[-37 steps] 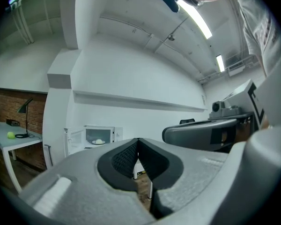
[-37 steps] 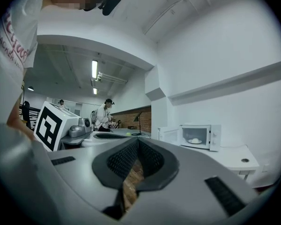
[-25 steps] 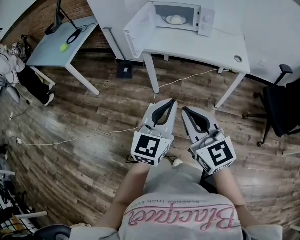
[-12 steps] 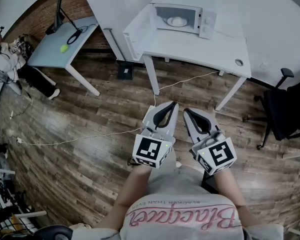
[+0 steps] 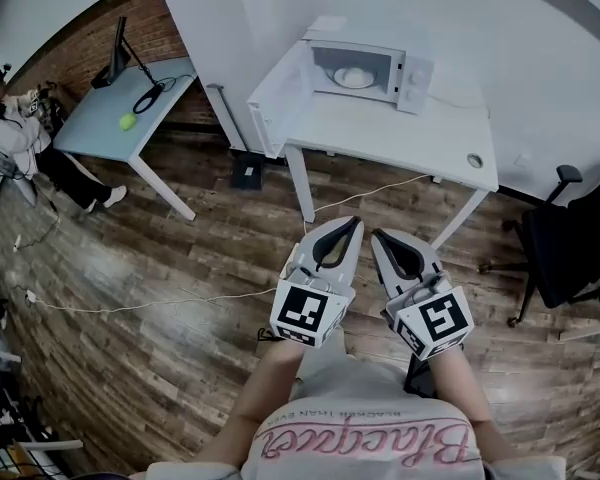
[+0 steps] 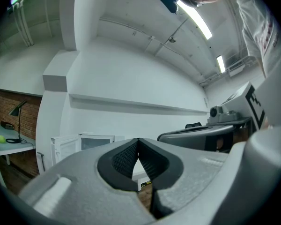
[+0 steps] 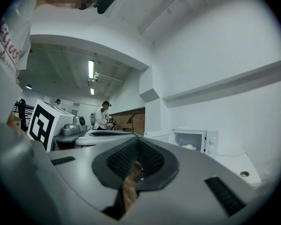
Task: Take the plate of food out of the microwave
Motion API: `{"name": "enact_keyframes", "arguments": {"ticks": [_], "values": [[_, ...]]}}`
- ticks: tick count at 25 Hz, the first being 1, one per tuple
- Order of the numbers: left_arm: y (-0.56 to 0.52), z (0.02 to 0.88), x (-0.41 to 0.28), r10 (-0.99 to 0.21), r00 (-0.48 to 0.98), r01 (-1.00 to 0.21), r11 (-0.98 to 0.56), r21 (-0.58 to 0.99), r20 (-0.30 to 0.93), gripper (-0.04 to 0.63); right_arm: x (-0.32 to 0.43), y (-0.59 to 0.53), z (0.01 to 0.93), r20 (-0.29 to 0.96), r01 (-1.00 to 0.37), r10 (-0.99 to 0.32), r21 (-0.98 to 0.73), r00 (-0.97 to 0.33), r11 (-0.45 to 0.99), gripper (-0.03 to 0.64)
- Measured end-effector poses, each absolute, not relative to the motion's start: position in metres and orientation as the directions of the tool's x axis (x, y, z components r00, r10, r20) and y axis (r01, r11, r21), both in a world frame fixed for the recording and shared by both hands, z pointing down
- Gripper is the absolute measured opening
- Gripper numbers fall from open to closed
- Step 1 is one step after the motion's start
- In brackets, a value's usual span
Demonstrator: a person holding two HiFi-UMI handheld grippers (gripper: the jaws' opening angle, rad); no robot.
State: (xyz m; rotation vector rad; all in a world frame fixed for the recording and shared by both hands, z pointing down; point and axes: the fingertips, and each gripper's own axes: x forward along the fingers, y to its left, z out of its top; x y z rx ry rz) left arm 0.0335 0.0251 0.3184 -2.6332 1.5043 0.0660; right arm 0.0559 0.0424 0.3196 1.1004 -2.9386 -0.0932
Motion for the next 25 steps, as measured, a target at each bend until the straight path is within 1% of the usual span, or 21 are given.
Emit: {"name": "enact_keyframes", "arguments": {"ticks": [9, 25], "values": [[-0.030, 0.314, 0.029, -0.836, 0.541, -0.840, -0.534, -0.093, -0.091, 0.006, 0.044, -0.009, 0.316, -0.040, -0.671, -0.670, 0.058, -0.742, 0.739, 0.011], [-0.141, 0.307, 0.001, -0.796, 0.598, -0.801, -0.590, -0.097, -0.093, 0.006, 0.013, -0.118, 0.310, -0.034, -0.704, -0.704, 0.064, -0.709, 0.707, 0.011]]}}
